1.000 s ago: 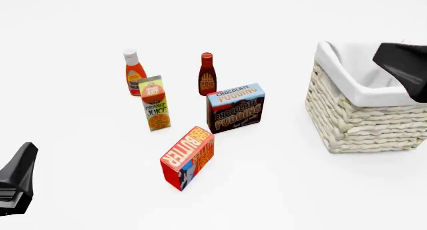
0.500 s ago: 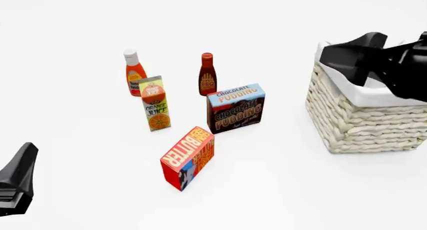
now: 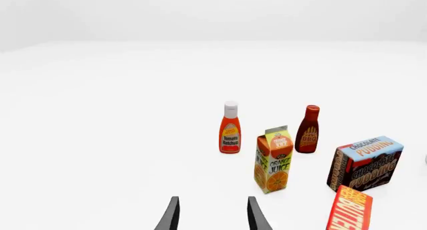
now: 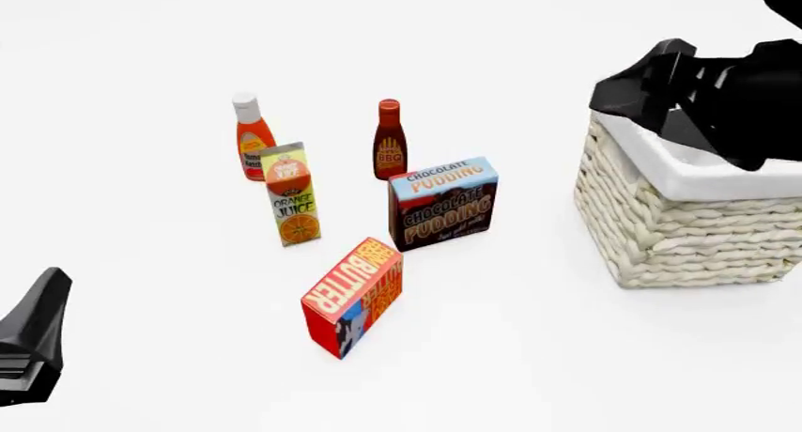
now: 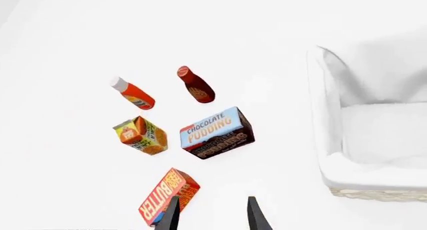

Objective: Pick the butter and place it in the basket.

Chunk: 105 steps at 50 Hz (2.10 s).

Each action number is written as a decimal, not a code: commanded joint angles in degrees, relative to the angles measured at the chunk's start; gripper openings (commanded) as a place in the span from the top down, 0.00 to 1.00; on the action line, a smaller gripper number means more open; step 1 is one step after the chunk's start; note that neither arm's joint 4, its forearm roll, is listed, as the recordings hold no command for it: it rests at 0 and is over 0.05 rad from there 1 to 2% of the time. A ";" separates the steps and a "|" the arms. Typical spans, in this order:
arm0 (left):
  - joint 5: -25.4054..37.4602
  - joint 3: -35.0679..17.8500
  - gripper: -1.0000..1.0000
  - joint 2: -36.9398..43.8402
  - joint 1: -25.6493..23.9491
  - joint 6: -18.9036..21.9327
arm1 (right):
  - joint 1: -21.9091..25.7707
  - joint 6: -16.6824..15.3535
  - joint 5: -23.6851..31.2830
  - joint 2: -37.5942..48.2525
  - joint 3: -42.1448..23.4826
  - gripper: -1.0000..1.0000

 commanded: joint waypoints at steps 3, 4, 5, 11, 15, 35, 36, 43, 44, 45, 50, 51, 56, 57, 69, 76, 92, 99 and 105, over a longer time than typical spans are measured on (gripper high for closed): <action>0.00 0.00 0.00 0.00 0.00 0.00 | 0.81 1.39 4.33 2.90 -4.94 0.00; 0.00 0.00 0.00 0.00 0.00 0.00 | 1.48 1.42 4.83 3.10 -5.92 0.00; 0.00 0.00 0.00 0.00 0.00 0.00 | 1.48 1.42 4.84 3.10 -5.94 0.00; 0.00 0.00 0.00 0.00 0.00 0.00 | 3.14 1.38 5.60 4.99 -7.65 0.00; 0.00 0.00 0.00 0.00 0.00 0.00 | 3.39 1.45 6.02 6.17 -8.25 0.00; 0.00 0.00 0.00 0.00 0.00 0.00 | 6.18 2.37 8.63 10.09 -11.88 0.00; 0.00 0.00 0.00 0.00 0.00 0.00 | 6.25 2.59 9.38 10.31 -12.42 0.00; 0.00 0.00 0.00 0.00 0.00 0.00 | 7.29 3.43 9.82 10.76 -12.53 0.00; 0.00 0.00 0.00 0.00 0.00 0.00 | 8.13 3.54 9.80 11.26 -12.83 0.00; 0.00 0.00 0.00 0.00 0.00 0.00 | 7.68 3.72 9.61 10.32 -12.46 0.00; 0.00 0.00 0.00 0.00 0.00 0.00 | 8.17 4.20 8.92 9.55 -11.78 0.00; 0.00 0.00 0.00 0.00 0.00 0.00 | 8.19 4.45 8.90 9.53 -11.44 0.00; 0.00 0.00 0.00 0.00 0.00 0.00 | 8.06 4.80 8.91 9.32 -10.43 0.00; 0.00 0.00 0.00 0.00 0.00 0.00 | 8.19 4.99 8.90 9.43 -10.37 0.00; 0.00 0.00 0.00 0.00 0.00 0.00 | 10.48 8.69 10.29 12.64 -10.28 0.00; 0.00 0.00 0.00 0.00 0.00 0.00 | 11.59 9.95 10.50 13.71 -10.57 0.00; 0.00 0.00 0.00 0.00 0.00 0.00 | 14.13 12.01 9.83 16.01 -10.96 0.00; 0.00 0.00 0.00 0.00 0.00 0.00 | 15.59 14.22 10.75 17.02 -11.89 0.00; 0.00 0.00 0.00 0.00 0.00 0.00 | 16.52 16.91 11.56 16.79 -12.51 0.00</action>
